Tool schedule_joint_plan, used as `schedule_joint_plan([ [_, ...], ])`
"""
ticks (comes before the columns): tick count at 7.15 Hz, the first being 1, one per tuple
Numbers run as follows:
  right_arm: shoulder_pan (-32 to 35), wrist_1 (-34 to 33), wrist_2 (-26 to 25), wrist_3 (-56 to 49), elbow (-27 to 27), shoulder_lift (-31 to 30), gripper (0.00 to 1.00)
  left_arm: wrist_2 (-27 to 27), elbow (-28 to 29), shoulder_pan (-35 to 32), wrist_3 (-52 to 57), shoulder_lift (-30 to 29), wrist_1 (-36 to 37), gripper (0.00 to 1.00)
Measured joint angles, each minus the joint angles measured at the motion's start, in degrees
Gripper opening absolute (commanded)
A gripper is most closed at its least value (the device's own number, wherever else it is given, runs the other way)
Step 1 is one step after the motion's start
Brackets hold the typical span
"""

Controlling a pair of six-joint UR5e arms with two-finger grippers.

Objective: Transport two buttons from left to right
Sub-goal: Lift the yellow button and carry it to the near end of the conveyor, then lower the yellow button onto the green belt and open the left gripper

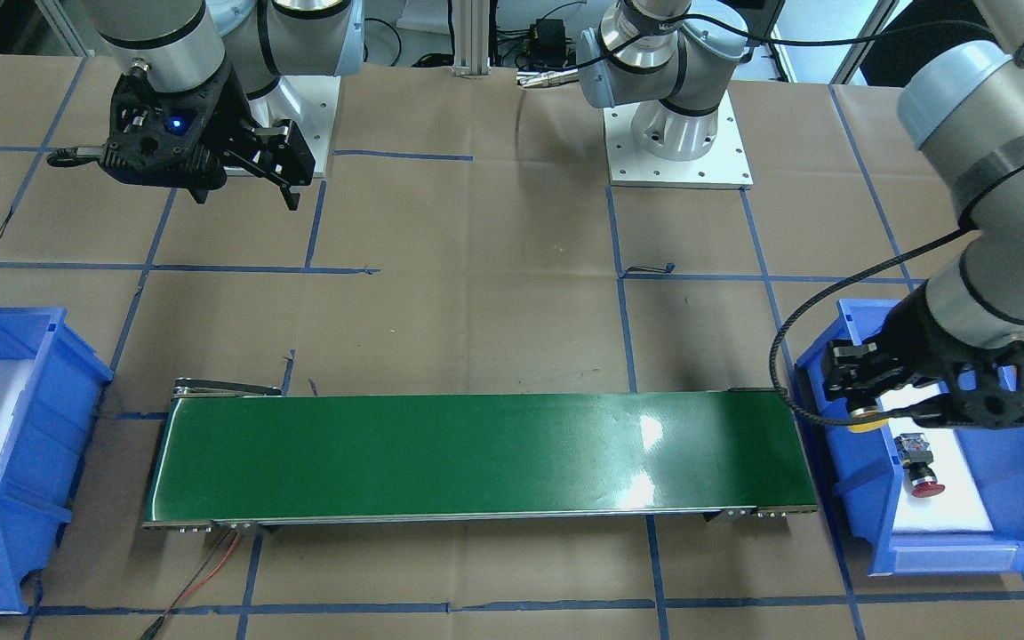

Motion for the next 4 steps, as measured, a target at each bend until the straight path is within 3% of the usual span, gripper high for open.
schedule_joint_plan([
  [2, 0.0, 0.0, 0.0, 0.0, 0.0, 0.0, 1.0, -0.1, -0.6, -5.5, -6.6, -2.8, 1.6, 0.03],
  [4, 0.0, 0.0, 0.0, 0.0, 0.0, 0.0, 1.0, -0.1, -4.0, -7.7, -8.7, -6.0, 9.7, 0.03],
])
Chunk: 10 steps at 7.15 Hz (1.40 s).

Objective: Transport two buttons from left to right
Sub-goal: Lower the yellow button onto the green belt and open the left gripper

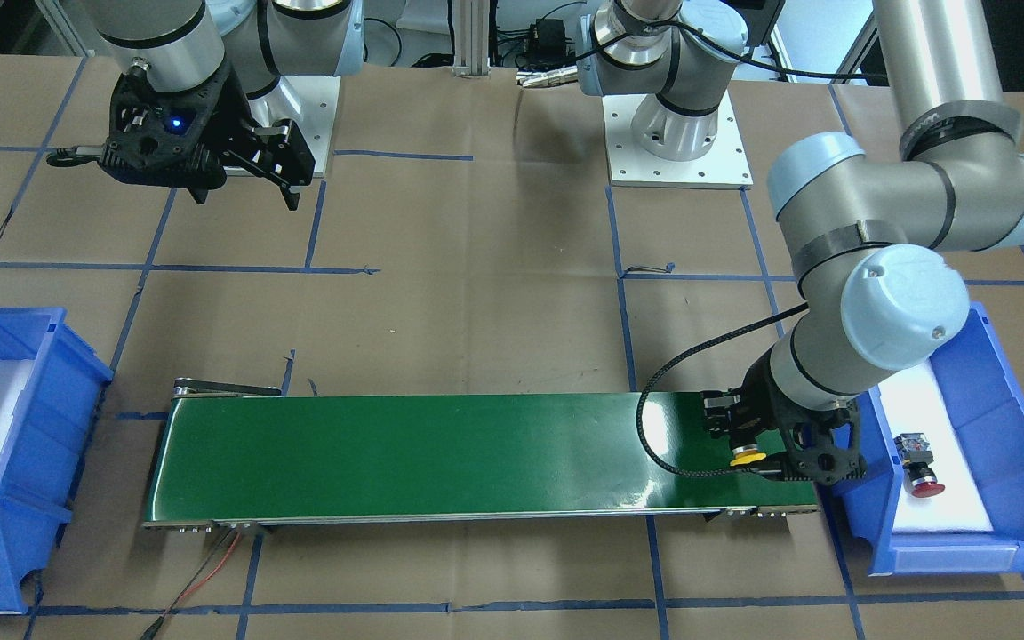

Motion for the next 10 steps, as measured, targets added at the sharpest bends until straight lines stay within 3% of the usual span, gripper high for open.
schedule_joint_plan([
  [2, 0.0, -0.1, 0.0, 0.0, 0.0, 0.1, 1.0, 0.1, -4.3, -0.3, -0.1, -1.3, 8.2, 0.04],
  [4, 0.0, 0.0, 0.0, 0.0, 0.0, 0.0, 1.0, 0.1, -5.8, -0.2, 1.3, -1.5, 9.9, 0.04],
  [5, 0.0, 0.0, 0.0, 0.0, 0.0, 0.0, 1.0, 0.2, -6.2, -0.2, 2.3, -1.6, 10.1, 0.16],
  [6, 0.0, 0.0, 0.0, 0.0, 0.0, 0.0, 1.0, 0.2, -6.5, -0.2, 2.8, -1.5, 10.2, 0.79],
  [7, -0.1, 0.0, -0.1, 0.0, 0.0, 0.0, 1.0, 0.0, -6.7, -0.2, 2.8, -1.4, 10.2, 0.99],
  [10, -0.2, 0.0, -0.1, 0.0, 0.0, 0.0, 1.0, -0.3, -6.0, -0.3, 2.3, -0.3, 10.0, 1.0],
])
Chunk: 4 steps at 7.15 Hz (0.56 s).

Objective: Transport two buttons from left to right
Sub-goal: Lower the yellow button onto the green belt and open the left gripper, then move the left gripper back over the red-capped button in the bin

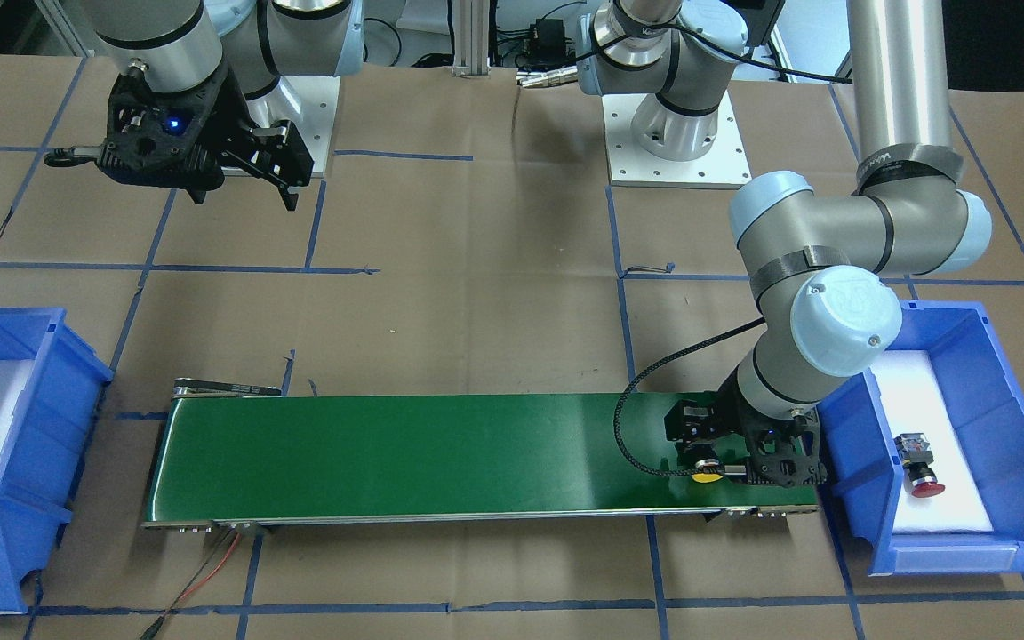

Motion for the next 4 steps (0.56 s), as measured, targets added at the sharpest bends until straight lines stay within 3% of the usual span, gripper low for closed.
schedule_joint_plan([
  [2, 0.0, 0.0, 0.0, 0.0, 0.0, 0.1, 1.0, 0.1, 2.2, 0.2, 0.2, 3.4, -3.2, 0.99],
  [4, -0.1, 0.0, 0.0, 0.0, 0.0, 0.0, 1.0, -0.1, 6.2, 0.3, 0.3, 7.8, -12.2, 0.99],
])
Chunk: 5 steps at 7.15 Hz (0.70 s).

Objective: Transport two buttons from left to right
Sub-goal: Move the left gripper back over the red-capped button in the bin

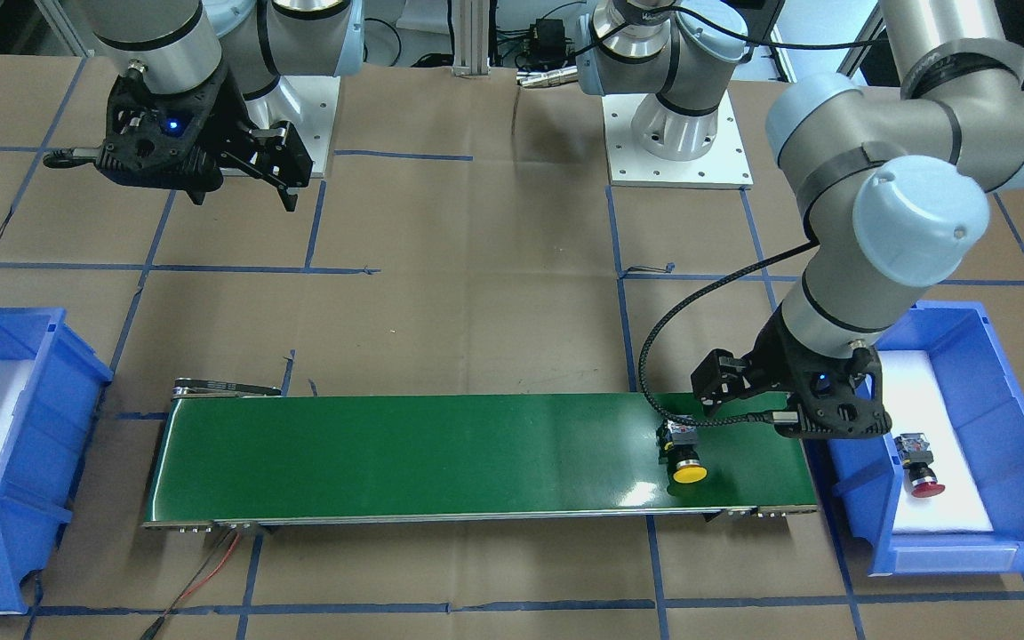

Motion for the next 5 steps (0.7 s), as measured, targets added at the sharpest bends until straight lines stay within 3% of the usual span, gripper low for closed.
schedule_joint_plan([
  [2, 0.0, 0.0, 0.0, 0.0, 0.1, 0.0, 1.0, 0.0, 5.2, -0.1, 0.0, 3.5, -11.4, 0.99],
  [5, 0.0, -0.1, 0.0, 0.0, 0.1, 0.1, 1.0, 0.2, 7.2, 1.5, 1.6, 4.4, -15.9, 0.99],
])
